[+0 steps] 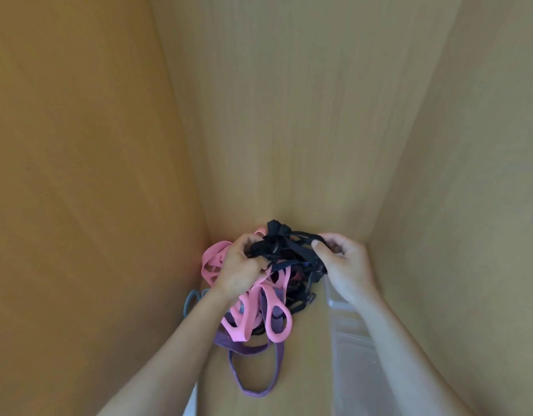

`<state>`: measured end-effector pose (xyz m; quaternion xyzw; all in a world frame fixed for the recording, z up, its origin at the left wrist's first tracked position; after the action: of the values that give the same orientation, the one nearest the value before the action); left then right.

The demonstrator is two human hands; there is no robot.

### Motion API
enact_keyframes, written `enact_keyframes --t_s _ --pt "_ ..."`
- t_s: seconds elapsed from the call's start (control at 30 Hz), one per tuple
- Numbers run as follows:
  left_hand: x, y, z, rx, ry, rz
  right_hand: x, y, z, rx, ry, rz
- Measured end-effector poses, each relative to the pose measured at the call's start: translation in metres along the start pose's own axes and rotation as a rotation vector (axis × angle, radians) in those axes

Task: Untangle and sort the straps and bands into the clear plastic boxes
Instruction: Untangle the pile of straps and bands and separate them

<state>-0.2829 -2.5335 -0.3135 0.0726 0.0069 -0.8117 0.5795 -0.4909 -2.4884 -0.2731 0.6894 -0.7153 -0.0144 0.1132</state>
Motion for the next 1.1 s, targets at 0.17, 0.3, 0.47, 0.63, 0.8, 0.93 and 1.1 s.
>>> enact_keyframes --t_s 0.17,0.3,0.47,0.63,0.8,0.93,1.1 --pt "-0.009 0.024 0.02 0.266 -0.08 0.063 -0.005 -0.013 -0.007 -0.027 0.036 -0.092" --pt "-0.022 0.021 0.027 0.244 -0.087 0.011 -0.002 -0.007 -0.003 -0.008 -0.013 -0.07" --pt "-0.035 -0.001 0.033 -0.105 -0.039 -0.187 0.005 -0.002 0.015 0.055 -0.137 -0.059" --pt "-0.042 0.0 0.048 -0.469 -0.093 -0.217 0.007 -0.025 0.018 0.029 -0.165 -0.147" --pt "-0.043 0.02 0.042 -0.529 -0.094 0.024 -0.002 -0.052 0.011 0.14 -0.16 -0.262" --pt "-0.044 0.034 0.022 -0.547 -0.051 0.132 -0.008 -0.059 0.001 0.103 -0.122 -0.298" --pt "-0.053 0.064 0.0 -0.513 0.021 0.369 -0.013 -0.055 -0.007 0.011 -0.085 -0.29"
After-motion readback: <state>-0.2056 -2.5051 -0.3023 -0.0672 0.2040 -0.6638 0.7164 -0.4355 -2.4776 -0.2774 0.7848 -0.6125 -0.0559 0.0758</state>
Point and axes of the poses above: each hand's wrist, its own x-axis towards the middle knuckle, its own y-axis out of the back of the hand, z = x × y, the point moved 10 cm from there along x, towards the middle knuckle, and after that the axes turned 13 degrees about -z, right-handed, at the moved point
